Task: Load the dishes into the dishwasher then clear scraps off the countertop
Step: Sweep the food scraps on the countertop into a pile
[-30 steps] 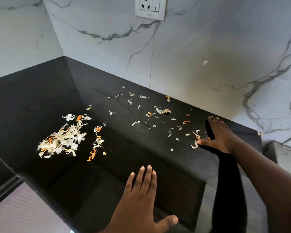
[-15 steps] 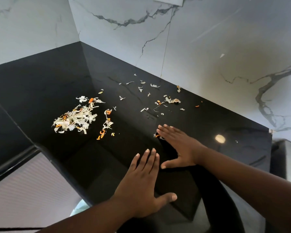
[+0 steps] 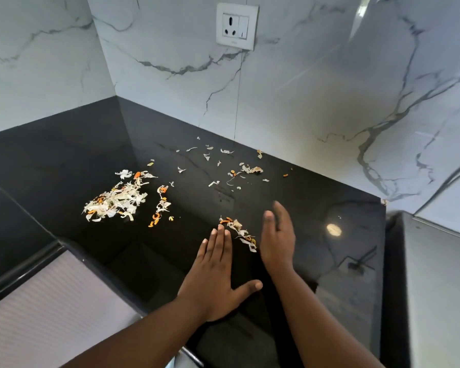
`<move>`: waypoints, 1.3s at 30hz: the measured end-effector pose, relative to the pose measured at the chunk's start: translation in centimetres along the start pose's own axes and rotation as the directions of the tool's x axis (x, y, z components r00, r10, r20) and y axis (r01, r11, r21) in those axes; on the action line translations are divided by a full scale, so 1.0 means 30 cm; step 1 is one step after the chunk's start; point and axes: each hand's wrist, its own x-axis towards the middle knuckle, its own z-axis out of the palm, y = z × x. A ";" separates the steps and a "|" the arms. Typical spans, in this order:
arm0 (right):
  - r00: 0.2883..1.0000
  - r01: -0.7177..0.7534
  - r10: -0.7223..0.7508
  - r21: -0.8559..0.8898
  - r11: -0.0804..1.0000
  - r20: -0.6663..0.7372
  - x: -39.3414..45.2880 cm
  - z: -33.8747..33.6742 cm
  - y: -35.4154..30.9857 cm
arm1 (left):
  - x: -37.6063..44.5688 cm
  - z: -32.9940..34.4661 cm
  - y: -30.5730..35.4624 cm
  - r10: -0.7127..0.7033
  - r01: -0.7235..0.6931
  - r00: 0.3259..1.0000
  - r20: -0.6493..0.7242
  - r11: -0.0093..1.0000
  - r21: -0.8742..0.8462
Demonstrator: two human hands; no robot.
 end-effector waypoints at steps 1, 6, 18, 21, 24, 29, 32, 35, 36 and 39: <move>0.992 -0.099 0.108 0.125 0.987 -0.066 -0.015 -0.029 -0.001 | -0.001 -0.002 0.004 0.000 0.000 1.000 -0.002 1.000 -0.002; 0.986 -0.159 0.166 0.167 0.973 -0.027 -0.112 -0.141 0.029 | -0.027 -0.008 0.001 -0.040 0.038 0.997 -0.065 0.999 -0.030; 0.939 0.167 0.139 -0.772 0.614 0.315 -0.378 -0.216 0.006 | -0.133 -0.044 -0.422 -0.116 0.118 0.985 -0.127 0.993 0.014; 0.951 0.099 0.192 -0.829 0.550 0.241 -0.388 -0.205 -0.009 | -0.180 -0.098 -0.676 -0.223 0.233 0.967 -0.125 0.969 0.077; 0.957 0.067 0.210 -0.854 0.515 0.202 -0.372 -0.190 -0.026 | -0.219 -0.188 -0.935 -0.362 0.380 0.920 -0.152 0.918 0.111; 0.942 0.032 0.283 -0.885 0.465 0.183 -0.308 -0.115 -0.048 | -0.239 -0.290 -1.147 -0.497 0.505 0.863 -0.093 0.856 0.113; 0.931 0.103 0.266 -0.879 0.465 0.251 -0.227 -0.041 -0.065 | -0.215 -0.291 -1.156 -0.475 0.485 0.874 -0.104 0.868 0.108; 0.908 0.200 0.234 -0.852 0.484 0.346 -0.140 0.015 -0.076 | -0.219 -0.281 -1.151 -0.470 0.478 0.878 -0.096 0.873 0.102; 0.898 0.234 0.222 -0.839 0.491 0.380 -0.117 0.030 -0.077 | -0.218 -0.281 -1.154 -0.467 0.476 0.879 -0.097 0.873 0.105; 0.851 0.335 0.199 -0.795 0.506 0.485 -0.064 0.070 -0.088 | -0.219 -0.283 -1.155 -0.475 0.480 0.877 -0.069 0.869 0.120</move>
